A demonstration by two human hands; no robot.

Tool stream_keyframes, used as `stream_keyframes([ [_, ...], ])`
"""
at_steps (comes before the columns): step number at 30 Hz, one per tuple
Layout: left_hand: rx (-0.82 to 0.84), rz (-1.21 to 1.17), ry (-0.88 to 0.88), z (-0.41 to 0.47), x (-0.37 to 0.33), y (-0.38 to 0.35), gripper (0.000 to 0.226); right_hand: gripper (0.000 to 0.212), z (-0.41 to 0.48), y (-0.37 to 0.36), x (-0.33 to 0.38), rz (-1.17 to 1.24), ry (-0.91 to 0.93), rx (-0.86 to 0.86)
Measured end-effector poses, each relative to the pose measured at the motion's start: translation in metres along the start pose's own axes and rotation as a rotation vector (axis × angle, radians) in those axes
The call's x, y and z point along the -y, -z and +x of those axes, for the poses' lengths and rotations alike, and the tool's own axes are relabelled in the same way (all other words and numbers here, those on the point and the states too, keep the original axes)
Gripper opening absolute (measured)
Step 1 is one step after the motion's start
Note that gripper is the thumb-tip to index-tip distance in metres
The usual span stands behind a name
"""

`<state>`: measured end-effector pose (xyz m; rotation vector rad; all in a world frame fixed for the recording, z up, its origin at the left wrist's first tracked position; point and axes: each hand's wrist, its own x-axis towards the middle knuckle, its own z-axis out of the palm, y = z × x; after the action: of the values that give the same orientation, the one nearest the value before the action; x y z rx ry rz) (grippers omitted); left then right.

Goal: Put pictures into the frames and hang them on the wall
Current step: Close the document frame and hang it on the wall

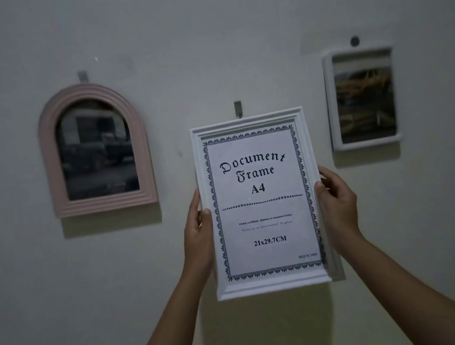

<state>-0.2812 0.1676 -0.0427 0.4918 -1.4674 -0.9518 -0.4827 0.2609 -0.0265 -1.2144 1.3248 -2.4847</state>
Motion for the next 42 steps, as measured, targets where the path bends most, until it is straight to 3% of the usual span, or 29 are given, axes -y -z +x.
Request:
stream_keyframes([
  [8,-0.035,0.051,-0.178,0.06,-0.024,-0.026,0.045,0.032,0.073,-0.025,0.001,0.097,0.105,0.023],
  [17,-0.031,0.095,-0.18,0.066,0.007,-0.027,0.046,0.031,0.081,-0.025,-0.038,0.071,0.053,0.074],
  [42,-0.037,0.149,-0.199,0.08,0.028,-0.011,0.049,0.029,0.078,-0.048,-0.053,0.007,0.035,0.094],
])
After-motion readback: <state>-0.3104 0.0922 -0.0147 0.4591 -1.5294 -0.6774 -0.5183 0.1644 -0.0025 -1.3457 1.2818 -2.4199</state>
